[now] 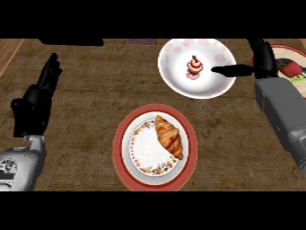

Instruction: Pick the cupcake from the plate and place it in the bowl

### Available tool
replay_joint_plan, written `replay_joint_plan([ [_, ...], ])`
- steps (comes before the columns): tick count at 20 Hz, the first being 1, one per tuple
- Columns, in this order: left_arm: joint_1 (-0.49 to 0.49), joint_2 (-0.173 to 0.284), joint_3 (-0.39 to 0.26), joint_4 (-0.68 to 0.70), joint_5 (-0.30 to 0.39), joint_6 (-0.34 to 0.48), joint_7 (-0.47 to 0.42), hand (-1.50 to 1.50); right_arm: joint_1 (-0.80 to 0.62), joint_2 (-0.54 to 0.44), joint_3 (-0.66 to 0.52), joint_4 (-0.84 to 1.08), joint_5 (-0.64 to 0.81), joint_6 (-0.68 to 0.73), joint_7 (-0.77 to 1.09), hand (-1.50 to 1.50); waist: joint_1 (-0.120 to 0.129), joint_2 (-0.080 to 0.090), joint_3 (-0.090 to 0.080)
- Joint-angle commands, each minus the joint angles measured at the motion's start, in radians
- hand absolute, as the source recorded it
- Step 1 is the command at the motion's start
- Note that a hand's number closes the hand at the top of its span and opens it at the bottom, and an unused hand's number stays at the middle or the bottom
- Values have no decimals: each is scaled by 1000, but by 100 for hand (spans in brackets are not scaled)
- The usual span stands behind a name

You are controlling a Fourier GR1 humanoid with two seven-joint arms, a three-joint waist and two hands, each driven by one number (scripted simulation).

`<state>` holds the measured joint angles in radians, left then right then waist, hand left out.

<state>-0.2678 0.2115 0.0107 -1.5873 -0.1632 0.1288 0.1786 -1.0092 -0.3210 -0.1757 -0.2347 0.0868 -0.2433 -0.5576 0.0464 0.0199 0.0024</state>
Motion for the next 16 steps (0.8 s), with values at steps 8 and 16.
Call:
replay_joint_plan([
  [8,58,-3,6,-68,-9,-9,31,0,154,-142,-35,-9,-45,369,-166,-150,-28,-14,-1],
  [16,99,19,52,-105,8,-57,31,0,275,-100,-13,-165,-46,381,-176,-150,-40,-20,-2],
])
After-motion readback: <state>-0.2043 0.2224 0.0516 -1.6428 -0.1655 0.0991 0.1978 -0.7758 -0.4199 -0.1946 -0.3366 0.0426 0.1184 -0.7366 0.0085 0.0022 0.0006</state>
